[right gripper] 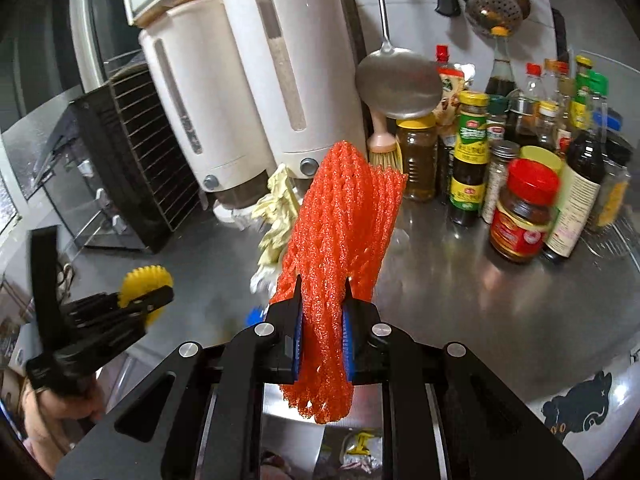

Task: Collect trash
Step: 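Lift both foam nets and carry them down over the bin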

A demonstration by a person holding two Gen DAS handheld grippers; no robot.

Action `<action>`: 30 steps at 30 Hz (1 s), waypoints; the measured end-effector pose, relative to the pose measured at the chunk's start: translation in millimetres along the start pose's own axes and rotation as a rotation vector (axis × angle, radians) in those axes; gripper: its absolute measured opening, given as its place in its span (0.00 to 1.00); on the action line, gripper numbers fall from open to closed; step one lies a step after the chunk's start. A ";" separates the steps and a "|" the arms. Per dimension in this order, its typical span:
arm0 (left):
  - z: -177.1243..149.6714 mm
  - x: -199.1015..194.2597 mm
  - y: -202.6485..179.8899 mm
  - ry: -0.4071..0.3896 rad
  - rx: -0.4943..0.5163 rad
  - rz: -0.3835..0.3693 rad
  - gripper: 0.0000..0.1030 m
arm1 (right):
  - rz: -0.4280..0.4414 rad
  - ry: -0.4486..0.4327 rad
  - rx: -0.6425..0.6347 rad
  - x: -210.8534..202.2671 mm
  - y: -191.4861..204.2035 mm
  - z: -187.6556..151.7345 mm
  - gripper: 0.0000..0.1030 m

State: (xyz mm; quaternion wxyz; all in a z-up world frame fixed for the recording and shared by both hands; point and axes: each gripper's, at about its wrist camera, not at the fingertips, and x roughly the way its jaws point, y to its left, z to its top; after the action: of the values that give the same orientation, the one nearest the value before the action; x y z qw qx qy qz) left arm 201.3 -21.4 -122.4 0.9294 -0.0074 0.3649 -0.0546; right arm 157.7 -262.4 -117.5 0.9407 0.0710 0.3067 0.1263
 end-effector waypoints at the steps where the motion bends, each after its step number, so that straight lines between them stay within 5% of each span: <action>1: -8.5 -16.0 -6.0 -0.013 0.006 -0.014 0.19 | 0.001 -0.002 -0.004 -9.0 0.9 -6.8 0.16; 9: -84.4 -83.8 -45.3 -0.036 0.041 -0.095 0.20 | -0.004 0.017 -0.018 -60.1 -3.4 -75.3 0.16; 14: -129.9 -84.6 -57.3 -0.007 0.057 -0.109 0.20 | -0.027 0.069 -0.011 -63.4 -13.6 -121.2 0.16; 21: -191.4 -48.8 -66.7 0.091 0.050 -0.145 0.20 | -0.046 0.181 0.031 -34.5 -32.1 -188.2 0.16; 30: -259.3 44.4 -84.1 0.285 0.079 -0.190 0.20 | -0.071 0.340 0.094 33.8 -59.0 -257.9 0.16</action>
State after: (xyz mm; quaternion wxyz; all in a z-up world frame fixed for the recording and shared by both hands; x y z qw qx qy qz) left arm 49.4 -103.0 -338.2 0.8585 0.0025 0.4880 -0.1573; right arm 42.0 -295.0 -355.6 0.8747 0.0816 0.4694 0.0887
